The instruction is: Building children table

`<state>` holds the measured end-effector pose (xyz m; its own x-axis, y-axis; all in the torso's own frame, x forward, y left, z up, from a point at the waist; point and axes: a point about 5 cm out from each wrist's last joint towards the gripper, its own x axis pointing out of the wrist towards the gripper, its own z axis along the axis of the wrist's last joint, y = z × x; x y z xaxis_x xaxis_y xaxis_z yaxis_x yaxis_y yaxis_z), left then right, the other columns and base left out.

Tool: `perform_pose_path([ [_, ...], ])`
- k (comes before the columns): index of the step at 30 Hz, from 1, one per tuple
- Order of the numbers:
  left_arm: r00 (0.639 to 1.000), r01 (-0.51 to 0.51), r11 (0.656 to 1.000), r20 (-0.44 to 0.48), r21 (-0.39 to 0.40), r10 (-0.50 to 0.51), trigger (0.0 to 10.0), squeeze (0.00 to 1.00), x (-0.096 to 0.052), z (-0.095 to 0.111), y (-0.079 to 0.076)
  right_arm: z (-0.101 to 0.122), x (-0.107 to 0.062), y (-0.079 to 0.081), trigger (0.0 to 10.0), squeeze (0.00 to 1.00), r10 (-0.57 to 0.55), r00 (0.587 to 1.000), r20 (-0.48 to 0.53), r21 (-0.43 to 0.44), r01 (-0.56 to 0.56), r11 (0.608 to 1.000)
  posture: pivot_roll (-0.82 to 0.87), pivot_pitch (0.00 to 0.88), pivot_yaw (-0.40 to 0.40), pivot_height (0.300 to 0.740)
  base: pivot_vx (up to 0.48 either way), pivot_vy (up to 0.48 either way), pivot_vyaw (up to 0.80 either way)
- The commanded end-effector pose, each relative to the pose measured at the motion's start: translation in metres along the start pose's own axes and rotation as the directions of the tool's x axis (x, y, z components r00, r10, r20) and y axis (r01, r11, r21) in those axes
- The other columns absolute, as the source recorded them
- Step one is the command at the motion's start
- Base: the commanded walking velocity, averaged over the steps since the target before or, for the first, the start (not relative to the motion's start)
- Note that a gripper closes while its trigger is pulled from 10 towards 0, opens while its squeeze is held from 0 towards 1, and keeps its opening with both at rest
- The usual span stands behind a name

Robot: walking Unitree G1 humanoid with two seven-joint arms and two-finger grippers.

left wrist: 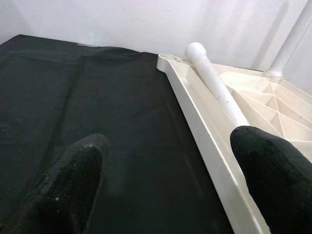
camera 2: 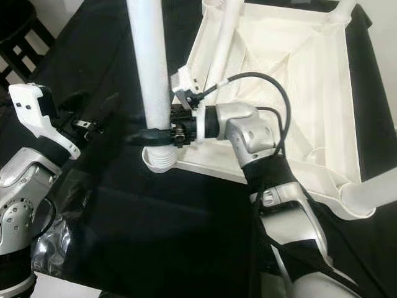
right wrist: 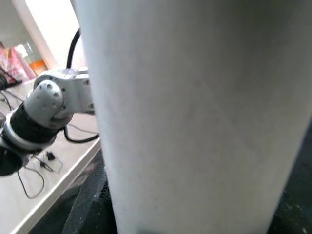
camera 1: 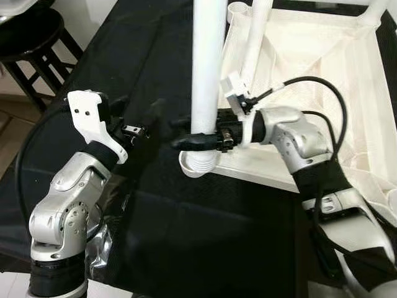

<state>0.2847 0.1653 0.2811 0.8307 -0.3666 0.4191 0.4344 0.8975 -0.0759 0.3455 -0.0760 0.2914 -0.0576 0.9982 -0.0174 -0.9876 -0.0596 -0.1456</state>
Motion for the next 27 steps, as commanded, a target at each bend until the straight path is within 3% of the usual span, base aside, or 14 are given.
perform_pose_path([
  [1, 1.000, -0.017, 1.000, -0.011, 0.022, 0.017, 10.0, 0.00, -0.006, 0.001, 0.002, -0.003, 0.005, 0.000, 10.0, 0.00, 0.013, 1.000, 0.015, 0.023, -0.013, 1.000, 0.07, 0.404, -0.012, 0.740, 0.000, 0.000, 0.00],
  [13, 0.999, -0.038, 0.999, -0.003, 0.032, 0.038, 10.0, 0.00, -0.011, 0.007, 0.002, -0.014, 0.010, 0.003, 10.0, 0.00, 0.115, 0.992, -0.043, 0.064, -0.112, 0.992, 0.07, 0.420, -0.031, 0.740, 0.000, 0.000, 0.00],
  [16, 0.999, -0.039, 0.999, -0.002, 0.032, 0.039, 10.0, 0.00, -0.012, 0.007, 0.001, -0.018, 0.007, -0.007, 10.0, 0.00, 0.037, 0.996, -0.086, 0.038, -0.034, 0.999, 0.07, 0.423, -0.034, 0.740, 0.000, 0.000, 0.00],
  [22, 0.999, -0.043, 0.998, -0.001, 0.034, 0.043, 10.0, 0.00, -0.013, 0.009, 0.001, -0.017, 0.008, -0.021, 10.0, 0.00, -0.113, 0.990, -0.078, 0.024, 0.115, 0.993, 0.08, 0.426, -0.033, 0.740, 0.000, 0.000, 0.00],
  [27, 0.999, -0.042, 0.998, -0.002, 0.037, 0.042, 10.0, 0.00, -0.013, 0.010, 0.001, -0.021, 0.008, -0.021, 10.0, 0.00, -0.122, 0.989, -0.085, 0.032, 0.126, 0.992, 0.08, 0.427, -0.034, 0.740, 0.000, 0.000, 0.00],
])
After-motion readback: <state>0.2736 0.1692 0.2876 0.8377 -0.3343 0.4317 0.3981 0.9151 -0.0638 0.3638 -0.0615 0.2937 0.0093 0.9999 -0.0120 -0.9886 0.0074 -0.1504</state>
